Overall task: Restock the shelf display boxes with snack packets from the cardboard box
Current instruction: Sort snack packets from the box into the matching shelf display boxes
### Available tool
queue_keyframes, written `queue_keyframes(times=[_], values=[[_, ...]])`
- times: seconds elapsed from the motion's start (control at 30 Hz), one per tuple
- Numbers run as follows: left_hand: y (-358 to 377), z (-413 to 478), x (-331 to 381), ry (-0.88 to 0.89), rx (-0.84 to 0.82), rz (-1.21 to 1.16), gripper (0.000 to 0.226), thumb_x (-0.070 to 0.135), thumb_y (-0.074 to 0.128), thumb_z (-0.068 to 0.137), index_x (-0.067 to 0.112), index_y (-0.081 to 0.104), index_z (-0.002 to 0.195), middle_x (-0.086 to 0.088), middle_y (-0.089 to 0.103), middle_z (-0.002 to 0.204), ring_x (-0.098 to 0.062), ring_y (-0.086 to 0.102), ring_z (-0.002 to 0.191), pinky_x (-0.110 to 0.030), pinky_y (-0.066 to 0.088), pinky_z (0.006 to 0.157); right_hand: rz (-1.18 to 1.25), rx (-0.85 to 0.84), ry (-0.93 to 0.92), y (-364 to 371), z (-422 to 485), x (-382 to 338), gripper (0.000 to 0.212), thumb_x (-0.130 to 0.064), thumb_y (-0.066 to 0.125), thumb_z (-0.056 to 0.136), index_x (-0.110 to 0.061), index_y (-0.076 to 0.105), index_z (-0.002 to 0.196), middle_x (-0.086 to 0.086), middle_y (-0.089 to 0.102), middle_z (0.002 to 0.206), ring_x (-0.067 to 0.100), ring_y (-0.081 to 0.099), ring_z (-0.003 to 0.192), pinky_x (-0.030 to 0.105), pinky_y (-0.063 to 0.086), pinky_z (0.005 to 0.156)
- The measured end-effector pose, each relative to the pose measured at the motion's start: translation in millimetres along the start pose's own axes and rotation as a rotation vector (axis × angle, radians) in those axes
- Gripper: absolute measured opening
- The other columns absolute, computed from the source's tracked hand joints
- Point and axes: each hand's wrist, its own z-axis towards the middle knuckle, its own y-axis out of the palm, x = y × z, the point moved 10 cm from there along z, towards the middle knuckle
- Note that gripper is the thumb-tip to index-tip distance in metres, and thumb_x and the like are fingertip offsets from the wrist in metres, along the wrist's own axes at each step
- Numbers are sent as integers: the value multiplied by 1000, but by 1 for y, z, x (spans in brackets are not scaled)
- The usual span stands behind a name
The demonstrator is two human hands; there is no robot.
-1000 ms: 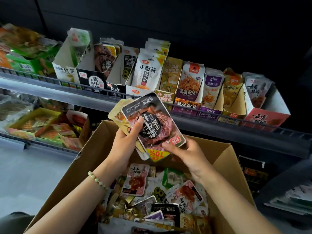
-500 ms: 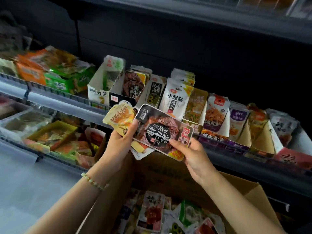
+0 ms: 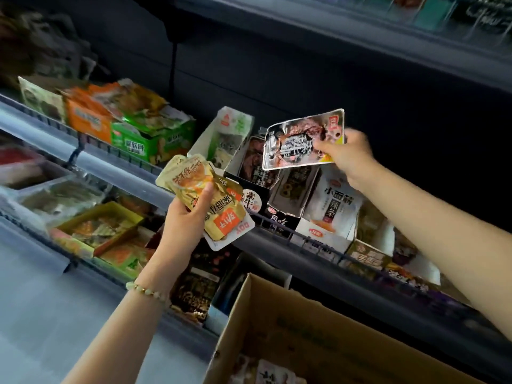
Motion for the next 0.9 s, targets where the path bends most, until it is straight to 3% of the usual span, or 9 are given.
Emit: queue_keyframes(times=[0.07, 0.17, 0.23, 0.33, 0.5, 0.67, 0.77, 0.83, 0.9], values=[[-4, 4, -4, -15, -9, -12, 16, 38, 58, 91, 27, 63, 101, 12, 75, 85, -4, 72, 78, -18, 56, 66, -162, -32, -53, 29, 24, -11, 15, -10, 75, 78, -12, 65, 89, -2, 59, 77, 12, 57, 72, 20, 44, 62], [-8, 8, -7, -28, -12, -43, 24, 39, 58, 90, 25, 62, 110, 10, 75, 92, -7, 72, 82, -26, 55, 74, -535, -201, -79, 80, 46, -10, 22, -12, 76, 76, -9, 55, 72, 4, 47, 69, 13, 46, 65, 24, 30, 49], [-10, 10, -6, -21, -20, -49, 23, 38, 57, 91, 26, 62, 109, 13, 75, 89, -6, 72, 79, -23, 53, 69, -698, -373, -88, 112, 50, -5, 31, -15, 77, 77, -11, 48, 67, 2, 44, 66, 16, 45, 69, 26, 27, 49], [-9, 11, -5, -31, -41, -47, 17, 38, 56, 91, 28, 62, 103, 15, 75, 84, -5, 72, 75, -21, 50, 65, -742, -474, -138, 136, 55, -1, 18, -12, 77, 79, -6, 60, 83, 5, 58, 80, 19, 55, 78, 24, 38, 57], [-2, 10, -7, -43, -80, -34, 18, 38, 56, 91, 27, 62, 103, 13, 75, 86, -5, 72, 75, -13, 51, 56, -772, -404, -237, 138, 67, 6, 38, -14, 79, 77, -7, 61, 110, 9, 65, 107, 24, 62, 97, 35, 51, 83], [4, 6, -12, -70, -92, -45, 17, 35, 56, 91, 25, 62, 104, 11, 75, 84, -6, 72, 73, -11, 50, 51, -828, -352, -372, 140, 65, 15, 55, -20, 80, 74, -16, 51, 121, 5, 55, 119, 24, 56, 107, 43, 49, 91], [4, 4, -11, -80, -90, -26, 22, 39, 56, 91, 26, 62, 107, 11, 76, 87, -7, 72, 76, -12, 51, 54, -870, -328, -441, 141, 62, 12, 62, -23, 79, 76, -17, 49, 130, 5, 51, 129, 25, 50, 117, 40, 42, 99], [4, 3, -11, -83, -86, -18, 24, 39, 56, 91, 25, 63, 109, 9, 76, 90, -8, 72, 79, -14, 52, 58, -891, -281, -466, 139, 58, 5, 61, -26, 75, 80, -20, 47, 134, 4, 48, 132, 24, 44, 124, 39, 34, 103], [2, 2, -10, -83, -71, -10, 25, 40, 56, 91, 25, 63, 110, 9, 76, 90, -8, 73, 79, -18, 52, 62, -730, -198, -485, 129, 44, -10, 45, -28, 69, 86, -20, 52, 127, 2, 50, 124, 21, 46, 117, 37, 38, 98]])
